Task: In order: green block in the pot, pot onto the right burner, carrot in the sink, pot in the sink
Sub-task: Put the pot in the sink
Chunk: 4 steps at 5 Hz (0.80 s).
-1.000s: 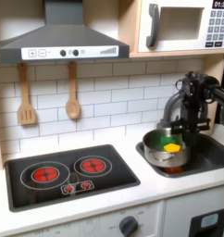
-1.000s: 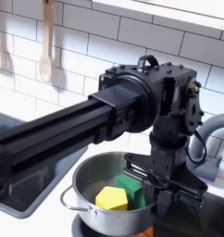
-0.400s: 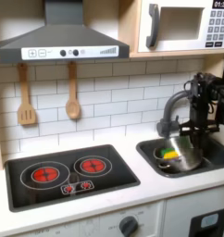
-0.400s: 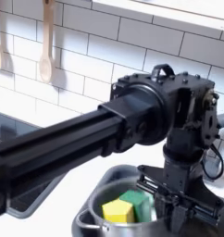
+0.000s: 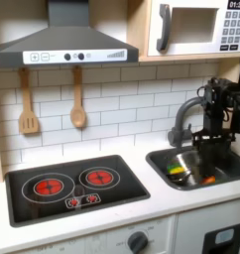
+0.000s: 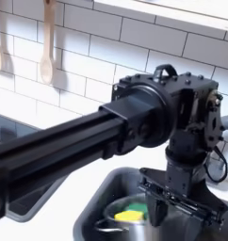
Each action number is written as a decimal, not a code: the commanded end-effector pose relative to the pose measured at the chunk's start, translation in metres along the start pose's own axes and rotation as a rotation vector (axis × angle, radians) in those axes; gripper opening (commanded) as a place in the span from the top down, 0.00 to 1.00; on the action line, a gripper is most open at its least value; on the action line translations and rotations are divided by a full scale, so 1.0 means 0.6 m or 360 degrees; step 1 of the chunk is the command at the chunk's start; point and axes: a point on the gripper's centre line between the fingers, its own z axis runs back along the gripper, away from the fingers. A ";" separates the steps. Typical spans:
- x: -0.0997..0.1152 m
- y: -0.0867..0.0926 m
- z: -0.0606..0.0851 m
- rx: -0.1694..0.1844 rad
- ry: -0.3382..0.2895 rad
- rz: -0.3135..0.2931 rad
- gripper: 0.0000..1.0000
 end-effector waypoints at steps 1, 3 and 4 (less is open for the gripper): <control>0.001 0.029 0.013 0.0020 -0.0020 0.0096 0.00; -0.002 0.061 0.023 0.0037 -0.0034 0.0193 0.00; -0.006 0.087 0.039 0.0075 -0.0079 0.0272 0.00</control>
